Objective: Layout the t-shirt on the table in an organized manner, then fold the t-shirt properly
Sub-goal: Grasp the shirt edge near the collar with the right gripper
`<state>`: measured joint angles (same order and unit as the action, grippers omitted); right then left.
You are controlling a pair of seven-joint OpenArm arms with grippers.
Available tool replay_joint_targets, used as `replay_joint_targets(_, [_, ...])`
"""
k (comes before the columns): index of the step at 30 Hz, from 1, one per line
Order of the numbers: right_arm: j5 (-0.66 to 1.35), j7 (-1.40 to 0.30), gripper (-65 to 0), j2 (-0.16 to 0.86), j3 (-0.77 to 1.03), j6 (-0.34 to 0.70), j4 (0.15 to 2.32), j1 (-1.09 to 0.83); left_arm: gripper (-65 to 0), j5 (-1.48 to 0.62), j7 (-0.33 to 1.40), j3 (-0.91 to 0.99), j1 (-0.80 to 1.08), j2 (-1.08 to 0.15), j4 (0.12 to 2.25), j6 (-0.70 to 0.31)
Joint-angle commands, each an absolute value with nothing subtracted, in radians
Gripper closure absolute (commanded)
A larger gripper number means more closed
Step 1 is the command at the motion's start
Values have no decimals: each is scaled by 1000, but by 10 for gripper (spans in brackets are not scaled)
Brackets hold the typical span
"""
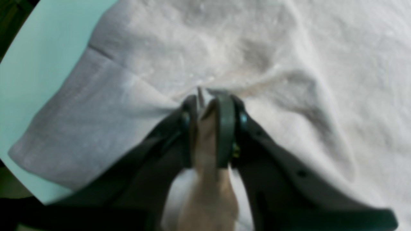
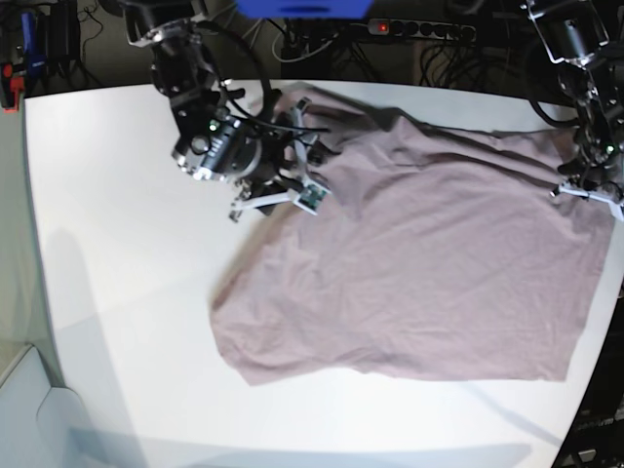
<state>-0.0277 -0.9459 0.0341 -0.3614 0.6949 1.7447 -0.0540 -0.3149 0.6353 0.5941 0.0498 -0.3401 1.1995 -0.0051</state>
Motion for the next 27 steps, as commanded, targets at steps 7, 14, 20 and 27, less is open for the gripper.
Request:
replay_joint_targets(7, [-19, -921, -345, 15, -392, 698, 1675, -31, -105, -318, 667, 595, 48, -349, 1204, -5])
replay_joint_targets(14, [-19, -920, -239, 2, -392, 698, 1669, -10, -105, -318, 667, 595, 48, -349, 1204, -5])
replay_joint_targets(20, [-19, -920, -2, -1, -390, 698, 1623, 35, -105, -318, 667, 591, 50, -338, 1204, -5])
replay_joint_targets(27, [-18, -921, 0, -13, -407, 698, 1624, 81, -105, -315, 667, 593, 50, -312, 1204, -5])
